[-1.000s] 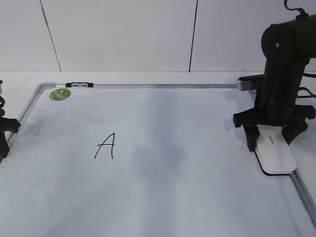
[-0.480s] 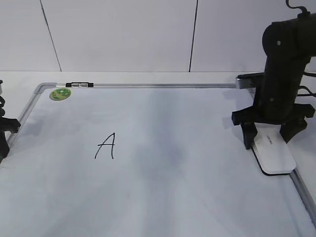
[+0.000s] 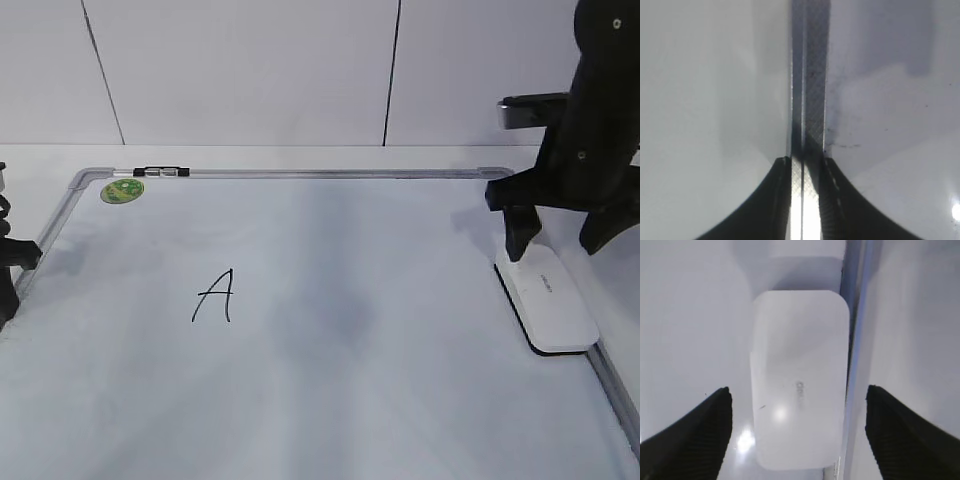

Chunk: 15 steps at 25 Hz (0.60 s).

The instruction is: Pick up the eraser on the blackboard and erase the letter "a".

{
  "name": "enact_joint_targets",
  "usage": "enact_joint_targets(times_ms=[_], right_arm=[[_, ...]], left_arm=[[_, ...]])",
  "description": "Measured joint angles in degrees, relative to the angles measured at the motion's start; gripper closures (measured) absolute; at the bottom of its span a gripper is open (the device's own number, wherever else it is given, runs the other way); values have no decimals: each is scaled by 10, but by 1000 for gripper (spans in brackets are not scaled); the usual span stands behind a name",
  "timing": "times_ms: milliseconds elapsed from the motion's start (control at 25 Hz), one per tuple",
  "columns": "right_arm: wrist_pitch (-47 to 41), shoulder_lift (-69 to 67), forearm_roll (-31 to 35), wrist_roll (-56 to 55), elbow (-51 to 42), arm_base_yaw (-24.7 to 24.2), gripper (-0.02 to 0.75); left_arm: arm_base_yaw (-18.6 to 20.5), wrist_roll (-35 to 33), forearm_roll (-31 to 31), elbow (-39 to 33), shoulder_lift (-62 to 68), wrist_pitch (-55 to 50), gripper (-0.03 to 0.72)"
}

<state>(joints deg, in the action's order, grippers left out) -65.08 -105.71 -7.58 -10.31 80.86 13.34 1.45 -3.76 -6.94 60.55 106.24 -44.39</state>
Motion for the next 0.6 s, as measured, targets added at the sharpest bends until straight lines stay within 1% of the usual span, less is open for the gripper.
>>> enact_joint_targets(times_ms=[160, 400, 600], right_arm=[[-4, 29, -1, 0, 0, 0, 105], [-11, 47, -1, 0, 0, 0, 106], [-16, 47, -1, 0, 0, 0, 115]], left_arm=[[0, 0, 3, 0, 0, 0, 531], [0, 0, 18, 0, 0, 0, 384], [0, 0, 21, -4, -12, -11, 304]])
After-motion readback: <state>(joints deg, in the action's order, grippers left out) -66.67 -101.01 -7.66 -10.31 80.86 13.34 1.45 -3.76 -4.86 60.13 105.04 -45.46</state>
